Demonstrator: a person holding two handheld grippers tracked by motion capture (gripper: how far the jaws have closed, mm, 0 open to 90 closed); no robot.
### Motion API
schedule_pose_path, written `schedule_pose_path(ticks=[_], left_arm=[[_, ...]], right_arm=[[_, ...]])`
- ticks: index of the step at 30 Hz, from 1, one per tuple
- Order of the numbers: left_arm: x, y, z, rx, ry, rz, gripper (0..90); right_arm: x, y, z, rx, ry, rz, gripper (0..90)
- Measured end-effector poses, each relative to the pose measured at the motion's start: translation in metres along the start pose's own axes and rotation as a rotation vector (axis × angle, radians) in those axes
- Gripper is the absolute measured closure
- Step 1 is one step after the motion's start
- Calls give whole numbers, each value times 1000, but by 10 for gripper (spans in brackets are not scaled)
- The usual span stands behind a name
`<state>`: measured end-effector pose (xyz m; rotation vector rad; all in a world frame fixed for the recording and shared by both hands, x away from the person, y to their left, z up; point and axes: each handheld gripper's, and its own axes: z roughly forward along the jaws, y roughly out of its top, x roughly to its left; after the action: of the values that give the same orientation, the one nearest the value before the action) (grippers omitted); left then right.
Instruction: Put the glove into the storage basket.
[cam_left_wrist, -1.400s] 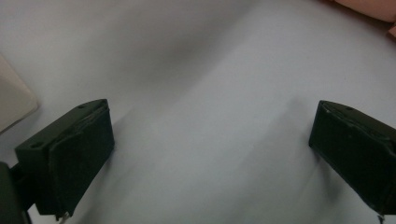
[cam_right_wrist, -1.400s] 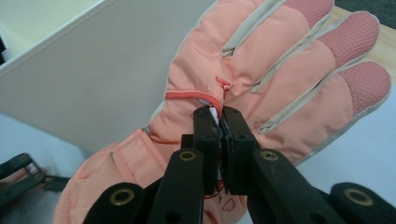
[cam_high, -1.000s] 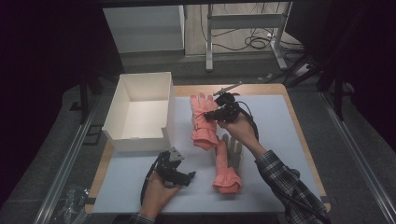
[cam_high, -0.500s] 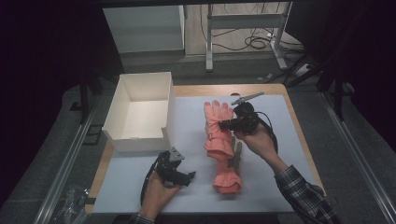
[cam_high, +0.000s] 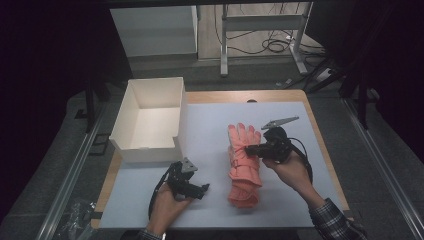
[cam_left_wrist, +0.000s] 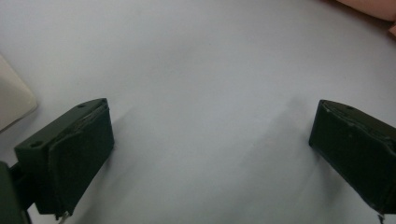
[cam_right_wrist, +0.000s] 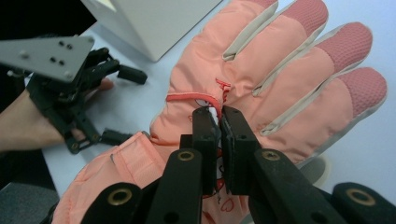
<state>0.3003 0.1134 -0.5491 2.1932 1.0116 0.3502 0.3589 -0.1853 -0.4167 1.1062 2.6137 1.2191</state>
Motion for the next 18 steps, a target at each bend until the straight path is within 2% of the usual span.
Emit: schedule_pose_path(ticks=[8, 14, 18], left_arm=[[0, 0, 0, 3, -2, 1, 1], [0, 0, 0, 1, -2, -2, 1], [1, 0, 0, 1, -2, 4, 0]], right_arm=[[10, -20, -2, 0, -8, 26, 843], [14, -35, 4, -16, -33, 68, 842], [15, -42, 12, -23, -60, 70, 839]])
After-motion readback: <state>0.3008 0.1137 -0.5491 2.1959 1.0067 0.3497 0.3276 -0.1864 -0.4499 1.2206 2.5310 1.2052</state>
